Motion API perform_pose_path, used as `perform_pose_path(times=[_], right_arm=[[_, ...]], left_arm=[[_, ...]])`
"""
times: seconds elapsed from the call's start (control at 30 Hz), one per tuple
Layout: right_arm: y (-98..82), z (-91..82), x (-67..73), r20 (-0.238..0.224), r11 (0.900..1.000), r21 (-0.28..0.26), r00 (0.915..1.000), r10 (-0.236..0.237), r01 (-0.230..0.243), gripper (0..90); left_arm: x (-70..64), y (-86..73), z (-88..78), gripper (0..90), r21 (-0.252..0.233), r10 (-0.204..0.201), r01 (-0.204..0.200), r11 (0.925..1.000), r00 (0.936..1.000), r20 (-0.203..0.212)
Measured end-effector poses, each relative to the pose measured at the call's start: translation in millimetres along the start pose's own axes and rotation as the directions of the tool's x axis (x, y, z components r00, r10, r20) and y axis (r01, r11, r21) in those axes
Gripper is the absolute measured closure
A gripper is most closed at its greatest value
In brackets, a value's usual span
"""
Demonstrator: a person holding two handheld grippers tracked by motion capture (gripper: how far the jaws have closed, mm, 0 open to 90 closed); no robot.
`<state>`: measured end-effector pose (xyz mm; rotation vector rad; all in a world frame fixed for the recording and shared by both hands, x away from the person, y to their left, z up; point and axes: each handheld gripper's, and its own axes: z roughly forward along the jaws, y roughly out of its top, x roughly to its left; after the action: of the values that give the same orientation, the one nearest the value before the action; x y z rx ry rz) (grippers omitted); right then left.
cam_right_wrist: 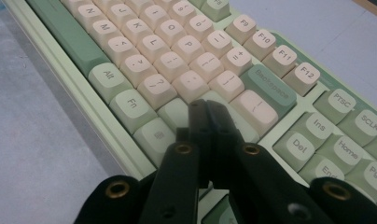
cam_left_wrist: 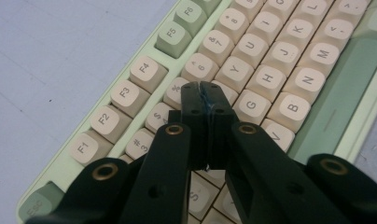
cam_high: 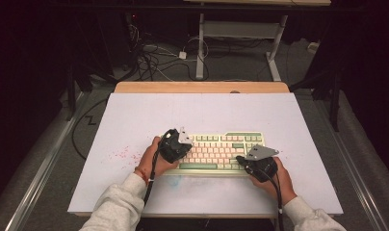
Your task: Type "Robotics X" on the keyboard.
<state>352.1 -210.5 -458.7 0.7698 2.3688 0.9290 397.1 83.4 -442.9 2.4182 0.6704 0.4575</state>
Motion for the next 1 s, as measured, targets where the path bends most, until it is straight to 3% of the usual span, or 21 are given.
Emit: perform_pose_path(times=[0.37, 0.5, 0.73, 0.77, 1.0], right_arm=[[0.3, -0.3, 0.2, -0.001, 1.0, 0.003, 1.0, -0.002, 0.002, 90.0], [1.4, -2.1, 0.3, 0.0, 1.0, 0.006, 1.0, -0.009, 0.009, 90.0], [6.8, -17.3, -2.2, 0.005, 0.998, -0.055, 1.0, 0.007, -0.007, 90.0], [7.4, -19.1, -2.0, 0.004, 0.998, -0.057, 1.0, 0.006, -0.006, 90.0], [8.5, -27.7, -2.0, 0.004, 0.997, -0.075, 1.0, 0.007, -0.006, 90.0]], left_arm=[[-1.6, 1.7, 6.9, 87.2, 0.025, 0.009, -0.009, 0.9996, 1.0, -0.004], [-4.5, 2.7, -5.8, 86.8, -0.031, 0.02, -0.021, 0.9993, 0.9994, -0.027], [-4.6, -1.3, -21.8, 83.4, -0.097, 0.015, -0.02, 0.9951, 0.9982, -0.058], [-3.9, -5.0, -26.5, 82.6, -0.126, 0.017, -0.024, 0.9917, 0.998, -0.06], [-5.1, -17.4, -36.0, 63.4, -0.153, 0.045, -0.06, 0.9865, 0.994, -0.099]])
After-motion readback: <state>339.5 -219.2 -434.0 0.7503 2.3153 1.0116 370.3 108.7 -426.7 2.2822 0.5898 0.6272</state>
